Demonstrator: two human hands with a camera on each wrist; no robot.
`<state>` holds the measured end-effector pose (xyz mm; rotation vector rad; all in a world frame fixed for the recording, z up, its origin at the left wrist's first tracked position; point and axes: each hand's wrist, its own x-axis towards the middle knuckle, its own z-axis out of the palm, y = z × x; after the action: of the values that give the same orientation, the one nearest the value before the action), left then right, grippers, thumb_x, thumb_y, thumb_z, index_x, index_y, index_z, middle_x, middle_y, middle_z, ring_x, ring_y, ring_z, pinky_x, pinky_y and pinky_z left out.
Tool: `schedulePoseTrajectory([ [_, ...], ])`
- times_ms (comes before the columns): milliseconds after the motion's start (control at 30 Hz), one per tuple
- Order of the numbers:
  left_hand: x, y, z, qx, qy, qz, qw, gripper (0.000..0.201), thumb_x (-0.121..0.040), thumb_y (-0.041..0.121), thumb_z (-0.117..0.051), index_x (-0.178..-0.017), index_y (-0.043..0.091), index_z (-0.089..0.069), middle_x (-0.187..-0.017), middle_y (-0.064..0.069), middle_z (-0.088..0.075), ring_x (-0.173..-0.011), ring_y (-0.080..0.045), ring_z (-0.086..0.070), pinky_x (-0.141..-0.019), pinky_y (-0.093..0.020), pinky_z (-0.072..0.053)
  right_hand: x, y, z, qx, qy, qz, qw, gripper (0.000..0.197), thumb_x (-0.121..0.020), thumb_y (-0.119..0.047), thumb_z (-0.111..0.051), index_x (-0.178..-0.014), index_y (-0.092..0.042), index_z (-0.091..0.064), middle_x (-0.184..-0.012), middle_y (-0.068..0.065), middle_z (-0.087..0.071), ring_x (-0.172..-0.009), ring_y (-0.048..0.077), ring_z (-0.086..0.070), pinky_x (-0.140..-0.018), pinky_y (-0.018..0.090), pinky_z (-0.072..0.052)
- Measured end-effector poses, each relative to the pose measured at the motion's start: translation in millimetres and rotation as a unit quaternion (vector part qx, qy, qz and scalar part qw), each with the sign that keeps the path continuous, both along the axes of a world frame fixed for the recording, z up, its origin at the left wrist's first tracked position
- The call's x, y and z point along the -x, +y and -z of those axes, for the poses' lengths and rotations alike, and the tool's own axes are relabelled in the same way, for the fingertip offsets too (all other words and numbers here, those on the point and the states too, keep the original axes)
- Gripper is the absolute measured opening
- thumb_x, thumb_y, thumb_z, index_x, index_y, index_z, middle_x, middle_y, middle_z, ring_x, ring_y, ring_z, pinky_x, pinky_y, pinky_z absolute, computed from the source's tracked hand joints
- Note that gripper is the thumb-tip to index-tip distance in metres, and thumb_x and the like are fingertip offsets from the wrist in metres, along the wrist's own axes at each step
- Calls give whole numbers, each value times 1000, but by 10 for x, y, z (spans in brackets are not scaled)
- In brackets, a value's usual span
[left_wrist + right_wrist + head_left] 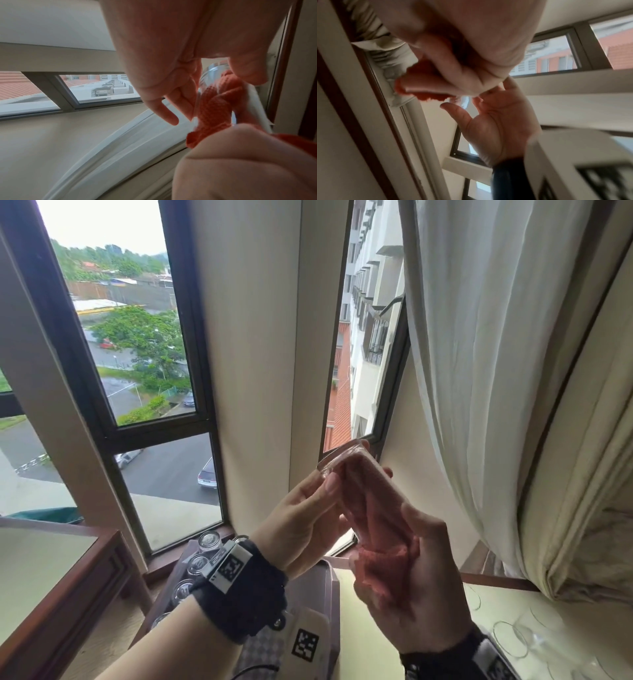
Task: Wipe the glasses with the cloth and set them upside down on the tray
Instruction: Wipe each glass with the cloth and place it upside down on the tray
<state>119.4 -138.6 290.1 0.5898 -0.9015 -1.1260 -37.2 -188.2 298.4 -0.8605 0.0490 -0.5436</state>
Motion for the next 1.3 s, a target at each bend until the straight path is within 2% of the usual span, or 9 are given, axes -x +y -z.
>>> schedulePoseTrajectory([
  [133, -45, 29, 65, -104, -81, -88, 987, 54, -101, 38, -62, -147, 10, -59, -141, -20, -66, -135, -32, -61, -115, -47, -50, 3, -124, 23, 68, 116, 200, 971, 33, -81, -41, -79, -101, -15, -76, -62, 9, -53, -36, 14, -40, -33, 21, -35],
  [233, -23, 82, 8, -163, -200, -132, 957, 53, -94, 42, -59, -133, 7, -67, -125, -12, -76, -122, -24, -71, -111, -43, -54, 77, -221, 144, 273, 225, 327, 876, 32, -75, -37, -81, -67, -7, -71, -48, 8, -57, -37, 19, -50, -40, 22, -42],
  [367, 73, 67, -158, -219, -164, -82, 958, 74, -81, 76, -62, -110, 8, -72, -103, -6, -79, -99, -17, -71, -95, -34, -55, 109, -358, 419, 594, 160, 425, 664, 22, -93, -33, -74, -91, -10, -76, -85, -6, -76, -56, -3, -63, -58, 11, -52],
  [500, 99, -45, -177, -210, -134, -142, 958, 79, -75, 63, -81, -108, -9, -72, -99, -18, -74, -86, -20, -75, -88, -32, -64, 54, -329, 549, 737, 179, 380, 530, 37, -104, -31, -48, -111, -6, -75, -102, 7, -76, -70, 18, -70, -66, 24, -56],
  [633, 110, -63, -86, -168, -123, -161, 965, 44, -73, 39, -88, -97, 4, -78, -98, -20, -77, -96, -31, -78, -88, -37, -65, 41, -232, 493, 690, 238, 329, 599, 34, -91, -27, -64, -125, -22, -61, -99, -1, -71, -70, 12, -67, -64, 21, -55],
  [833, -6, -11, 28, -16, -43, 9, 999, 75, -83, 32, -89, -140, -5, -57, -126, -26, -67, -117, -33, -67, -102, -42, -56, 158, -16, 143, 296, 198, 137, 924, 11, -84, 8, -70, -88, 1, -63, -64, 25, -60, -48, 23, -61, -43, 21, -49],
  [967, 16, -103, -41, -98, -95, -133, 982, 86, -69, 49, -97, -120, -13, -66, -110, -27, -71, -102, -35, -72, -90, -42, -62, 83, -44, 227, 376, 216, 181, 883, 7, -91, -6, -70, -95, -12, -68, -66, 8, -71, -57, 20, -71, -46, 25, -52],
  [1100, 94, -125, -169, -202, -186, -199, 941, 61, -71, 47, -90, -102, -4, -77, -97, -17, -81, -91, -27, -80, -74, -29, -64, 46, -251, 354, 685, 319, 283, 590, 22, -80, -16, -73, -102, -15, -69, -73, -1, -68, -57, 12, -59, -55, 23, -54],
  [1300, 14, -35, -26, -23, -64, -19, 997, 70, -83, 33, -88, -132, -8, -61, -124, -27, -66, -117, -35, -67, -104, -43, -57, 199, -140, 69, 348, 229, 90, 904, 26, -75, -7, -64, -100, -3, -60, -63, 15, -65, -48, 26, -62, -39, 28, -46],
])
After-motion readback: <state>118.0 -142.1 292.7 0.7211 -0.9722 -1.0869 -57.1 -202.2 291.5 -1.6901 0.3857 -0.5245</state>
